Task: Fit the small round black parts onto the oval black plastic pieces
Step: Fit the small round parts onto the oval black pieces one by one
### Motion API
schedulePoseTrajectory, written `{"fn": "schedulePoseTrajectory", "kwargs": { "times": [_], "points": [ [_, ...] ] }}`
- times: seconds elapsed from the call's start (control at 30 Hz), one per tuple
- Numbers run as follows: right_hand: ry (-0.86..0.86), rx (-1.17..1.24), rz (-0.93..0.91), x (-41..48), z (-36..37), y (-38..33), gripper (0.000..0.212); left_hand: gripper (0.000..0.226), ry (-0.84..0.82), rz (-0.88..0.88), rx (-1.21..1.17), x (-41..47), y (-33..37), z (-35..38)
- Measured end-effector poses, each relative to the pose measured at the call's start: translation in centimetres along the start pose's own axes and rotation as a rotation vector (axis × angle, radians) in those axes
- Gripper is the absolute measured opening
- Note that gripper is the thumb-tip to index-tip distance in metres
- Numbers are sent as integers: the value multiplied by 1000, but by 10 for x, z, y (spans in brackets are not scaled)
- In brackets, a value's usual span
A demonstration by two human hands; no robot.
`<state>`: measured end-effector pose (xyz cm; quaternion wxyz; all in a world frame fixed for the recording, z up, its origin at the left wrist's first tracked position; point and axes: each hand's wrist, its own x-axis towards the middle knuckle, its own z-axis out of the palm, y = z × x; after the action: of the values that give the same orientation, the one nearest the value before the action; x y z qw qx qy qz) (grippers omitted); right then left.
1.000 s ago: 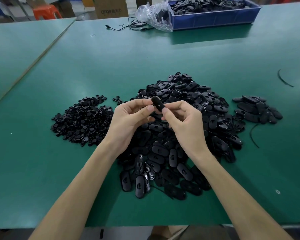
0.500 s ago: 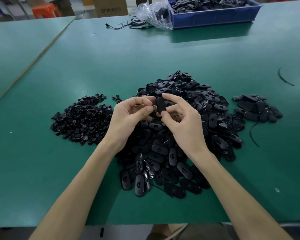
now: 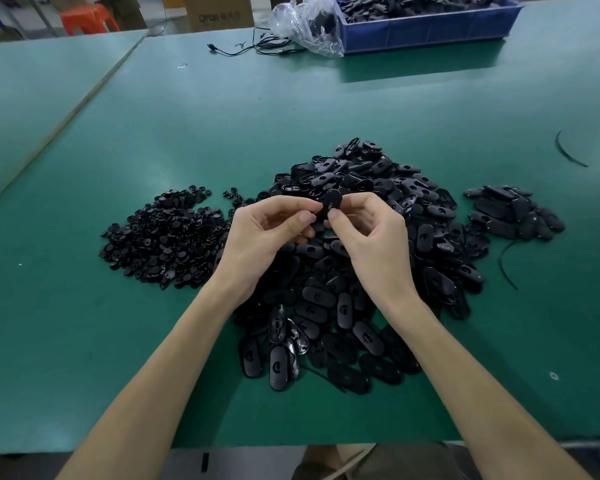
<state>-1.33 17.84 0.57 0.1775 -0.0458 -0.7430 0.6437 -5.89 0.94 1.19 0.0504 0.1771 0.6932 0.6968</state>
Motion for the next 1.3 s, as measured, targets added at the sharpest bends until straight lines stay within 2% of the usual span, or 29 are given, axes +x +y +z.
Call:
{"fn": "schedulePoseTrajectory", "kwargs": {
  "times": [0.2,0.4,0.53,0.83,1.3],
  "points": [
    [3,20,4,1,0,0,6,21,53,-9,-2,-1,2,0],
    [-41,89,1,-1,2,-2,25,15,134,-39,-37,-1,3,2],
    [-81,93,-42,-2,2,-3,35,12,125,-50,-28,-1,2,3],
    [-95,86,-60,-4,2,-2,25,10,136,-83,-3,-2,2,4],
    [-102,21,-98,-4,4,1,24,9,102,-55,-21,-1,2,5]
  ]
}}
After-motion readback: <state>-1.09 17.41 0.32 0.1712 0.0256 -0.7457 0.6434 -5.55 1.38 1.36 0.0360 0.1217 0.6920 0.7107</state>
